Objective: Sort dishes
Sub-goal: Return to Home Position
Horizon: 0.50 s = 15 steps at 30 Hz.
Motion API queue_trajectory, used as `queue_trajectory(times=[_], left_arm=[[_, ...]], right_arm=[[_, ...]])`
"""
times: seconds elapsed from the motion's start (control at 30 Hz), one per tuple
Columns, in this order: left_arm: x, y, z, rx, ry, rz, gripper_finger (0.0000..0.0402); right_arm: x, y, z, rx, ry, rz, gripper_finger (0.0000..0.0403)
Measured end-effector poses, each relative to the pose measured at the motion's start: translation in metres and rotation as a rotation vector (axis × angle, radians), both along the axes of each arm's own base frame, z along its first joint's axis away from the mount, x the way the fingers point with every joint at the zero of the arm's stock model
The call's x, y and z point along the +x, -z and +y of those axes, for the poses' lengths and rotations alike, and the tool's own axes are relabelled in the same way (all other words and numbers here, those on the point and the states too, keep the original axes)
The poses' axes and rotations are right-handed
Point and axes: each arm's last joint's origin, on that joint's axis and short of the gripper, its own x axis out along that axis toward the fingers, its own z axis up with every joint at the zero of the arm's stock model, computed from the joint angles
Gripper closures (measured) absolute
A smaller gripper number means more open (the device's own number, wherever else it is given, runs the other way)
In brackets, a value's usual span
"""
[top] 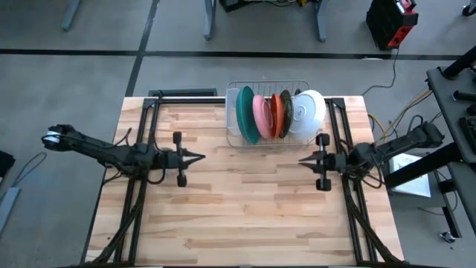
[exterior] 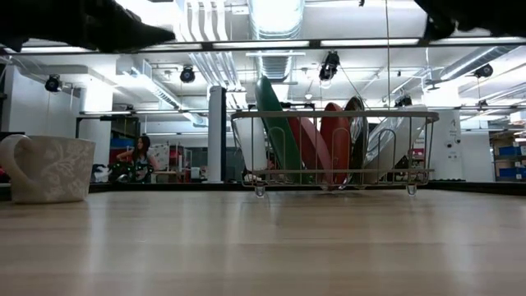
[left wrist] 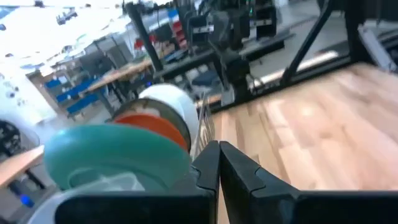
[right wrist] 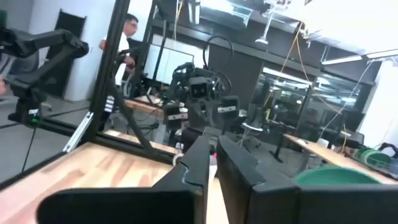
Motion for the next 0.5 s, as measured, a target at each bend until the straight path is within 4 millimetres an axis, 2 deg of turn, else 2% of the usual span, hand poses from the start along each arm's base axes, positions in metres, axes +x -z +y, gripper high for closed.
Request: queue_trajectory(times=[0.13, 0.27, 0.5], left_arm=[[0.003, 0.007, 0.002, -0.001, -0.052, 0.034, 0.0401], [0.008, 0.016, 0.006, 0.002, -0.084, 0.08, 0.0401], [0.006, 0.035, 0.02, -0.025, -0.106, 0.05, 0.0401]], right_arm=[[-0.017, 0.024, -0.006, 0.007, -0.001, -0.034, 0.0398], [-0.027, 0.043, -0.009, 0.009, -0.009, -0.021, 0.0401], [-0.031, 0.047, -0.009, -0.009, -0.043, 0.023, 0.0402]])
